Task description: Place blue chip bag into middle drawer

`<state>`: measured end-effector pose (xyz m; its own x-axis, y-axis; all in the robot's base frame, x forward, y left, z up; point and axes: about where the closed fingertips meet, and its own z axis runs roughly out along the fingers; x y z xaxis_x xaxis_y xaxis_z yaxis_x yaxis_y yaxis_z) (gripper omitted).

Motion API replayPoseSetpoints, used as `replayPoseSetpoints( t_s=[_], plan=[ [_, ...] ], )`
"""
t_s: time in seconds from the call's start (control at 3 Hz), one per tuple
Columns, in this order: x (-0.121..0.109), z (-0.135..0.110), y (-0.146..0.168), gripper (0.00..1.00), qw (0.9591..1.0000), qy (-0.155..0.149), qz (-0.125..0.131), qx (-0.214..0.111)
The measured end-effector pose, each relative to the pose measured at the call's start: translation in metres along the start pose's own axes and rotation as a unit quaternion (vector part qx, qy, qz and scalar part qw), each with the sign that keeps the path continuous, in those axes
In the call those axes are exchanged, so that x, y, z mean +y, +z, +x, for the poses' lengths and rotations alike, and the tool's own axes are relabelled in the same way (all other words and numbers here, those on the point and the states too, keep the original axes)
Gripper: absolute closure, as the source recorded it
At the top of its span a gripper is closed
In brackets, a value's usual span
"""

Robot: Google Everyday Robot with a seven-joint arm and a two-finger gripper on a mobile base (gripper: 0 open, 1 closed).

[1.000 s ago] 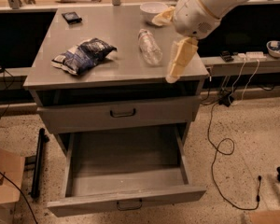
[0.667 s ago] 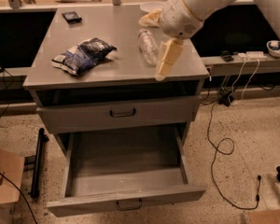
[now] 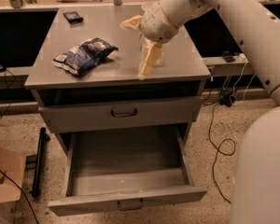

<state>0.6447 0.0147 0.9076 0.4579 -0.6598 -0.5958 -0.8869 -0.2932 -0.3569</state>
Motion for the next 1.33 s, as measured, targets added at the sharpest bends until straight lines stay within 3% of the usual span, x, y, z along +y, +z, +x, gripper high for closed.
replayPoseSetpoints(
  t_s=[0.33,0.67,1.0,1.33],
  plan=[
    [-0.016,0.001,0.028,0.0,0.9996,-0.004,-0.008,-0.028],
    [-0.018,0.002,0.032,0.0,0.9995,-0.004,-0.008,-0.032],
    [-0.02,0.012,0.046,0.0,0.9988,0.029,0.005,-0.039],
    [-0.039,0.018,0.073,0.0,0.9956,0.061,0.033,-0.063]
  ],
)
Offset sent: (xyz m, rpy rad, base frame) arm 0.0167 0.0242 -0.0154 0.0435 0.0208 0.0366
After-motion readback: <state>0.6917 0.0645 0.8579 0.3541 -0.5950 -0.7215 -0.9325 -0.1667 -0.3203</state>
